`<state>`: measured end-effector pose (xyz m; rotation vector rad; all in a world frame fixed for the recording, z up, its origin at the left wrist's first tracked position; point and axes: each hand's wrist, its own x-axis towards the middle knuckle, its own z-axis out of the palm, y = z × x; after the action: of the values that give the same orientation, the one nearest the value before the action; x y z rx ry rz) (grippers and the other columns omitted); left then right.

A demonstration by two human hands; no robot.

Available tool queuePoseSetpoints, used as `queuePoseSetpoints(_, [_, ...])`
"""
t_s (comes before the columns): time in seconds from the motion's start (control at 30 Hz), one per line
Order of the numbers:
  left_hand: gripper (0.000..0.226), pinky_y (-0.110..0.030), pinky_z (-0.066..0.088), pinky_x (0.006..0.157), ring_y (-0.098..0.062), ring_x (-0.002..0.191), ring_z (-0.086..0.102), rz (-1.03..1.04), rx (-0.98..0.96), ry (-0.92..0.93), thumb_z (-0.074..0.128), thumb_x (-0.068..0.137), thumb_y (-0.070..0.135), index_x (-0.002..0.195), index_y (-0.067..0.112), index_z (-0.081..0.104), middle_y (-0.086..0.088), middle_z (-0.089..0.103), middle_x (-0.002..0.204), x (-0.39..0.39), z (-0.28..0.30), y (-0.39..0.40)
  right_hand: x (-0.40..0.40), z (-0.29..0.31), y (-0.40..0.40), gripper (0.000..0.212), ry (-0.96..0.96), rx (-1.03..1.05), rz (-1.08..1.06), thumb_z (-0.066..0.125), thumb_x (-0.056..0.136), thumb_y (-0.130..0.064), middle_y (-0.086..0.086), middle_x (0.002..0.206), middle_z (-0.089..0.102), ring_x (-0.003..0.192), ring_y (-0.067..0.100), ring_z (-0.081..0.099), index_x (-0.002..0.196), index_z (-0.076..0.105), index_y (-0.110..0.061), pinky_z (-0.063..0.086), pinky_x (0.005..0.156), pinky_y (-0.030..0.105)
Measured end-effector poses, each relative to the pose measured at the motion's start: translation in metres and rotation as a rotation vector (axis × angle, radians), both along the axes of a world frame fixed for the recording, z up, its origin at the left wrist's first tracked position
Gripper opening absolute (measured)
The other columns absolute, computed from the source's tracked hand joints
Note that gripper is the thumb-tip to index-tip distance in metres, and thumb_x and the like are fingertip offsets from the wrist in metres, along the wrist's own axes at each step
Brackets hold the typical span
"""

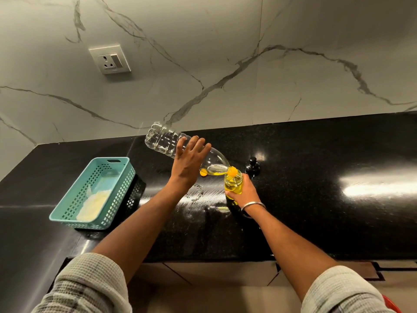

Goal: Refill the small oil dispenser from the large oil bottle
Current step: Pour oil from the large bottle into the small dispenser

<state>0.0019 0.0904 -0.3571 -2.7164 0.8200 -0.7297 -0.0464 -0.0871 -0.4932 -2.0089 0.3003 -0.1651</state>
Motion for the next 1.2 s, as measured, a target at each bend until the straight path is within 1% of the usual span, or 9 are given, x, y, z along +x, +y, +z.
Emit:
queuePoseSetpoints(0.17, [0.069,-0.044,0.018,0.108,-0.029,0.122,0.056,0.000,-0.001,0.004,0.078,0.055,-0.004,0.119,0.020,0.065,-0.007,0.063,0.124,-0.0001,0.0001,-0.0006,0.0002,0.0001,0.0004,0.061,-0.011,-0.001,-0.013,0.085,0.064,-0.015,0.009,0.112,0.059,0.103,0.024,0.056,0.114,0.050,-0.010,0.045,0.087,0.029])
queuePoseSetpoints(0.33, [0.068,-0.044,0.017,0.109,-0.029,0.124,0.055,0.005,0.006,0.003,0.078,0.057,-0.002,0.120,0.020,0.064,-0.007,0.062,0.125,0.0006,0.0012,-0.0008,-0.0006,0.0027,0.0004,0.059,-0.008,0.012,-0.009,0.084,0.065,-0.014,0.008,0.112,0.059,0.102,0.021,0.056,0.113,0.050,-0.011,0.041,0.084,0.024])
queuePoseSetpoints(0.5, [0.069,-0.044,0.017,0.109,-0.029,0.124,0.054,0.011,0.015,0.000,0.078,0.058,-0.001,0.121,0.021,0.064,-0.006,0.062,0.126,0.0002,0.0017,0.0002,-0.0011,0.0022,0.0009,0.061,-0.007,0.012,-0.011,0.085,0.064,-0.014,0.009,0.112,0.059,0.103,0.023,0.057,0.114,0.050,-0.010,0.043,0.087,0.027])
queuePoseSetpoints(0.87, [0.071,-0.044,0.017,0.108,-0.029,0.123,0.055,0.004,0.033,-0.010,0.084,0.053,0.002,0.118,0.021,0.065,-0.006,0.062,0.124,0.0009,0.0022,-0.0014,-0.0017,0.0049,0.0013,0.061,-0.002,0.022,-0.010,0.085,0.065,-0.014,0.009,0.112,0.060,0.103,0.022,0.057,0.114,0.049,-0.012,0.043,0.086,0.026])
queuePoseSetpoints(1.0, [0.070,-0.044,0.018,0.108,-0.029,0.122,0.056,-0.002,0.037,-0.023,0.083,0.053,0.001,0.117,0.021,0.066,-0.006,0.063,0.123,0.0007,0.0025,-0.0016,-0.0028,0.0069,0.0012,0.062,-0.003,0.022,-0.004,0.084,0.066,-0.014,0.008,0.113,0.059,0.104,0.021,0.057,0.116,0.049,-0.011,0.042,0.086,0.024])
queuePoseSetpoints(1.2, [0.068,-0.044,0.017,0.109,-0.029,0.122,0.056,-0.011,0.045,-0.035,0.081,0.054,0.000,0.117,0.021,0.066,-0.006,0.063,0.123,0.0006,0.0032,-0.0023,-0.0042,0.0083,0.0015,0.063,-0.008,0.004,-0.008,0.084,0.066,-0.014,0.009,0.115,0.059,0.105,0.023,0.056,0.117,0.049,-0.009,0.043,0.088,0.026])
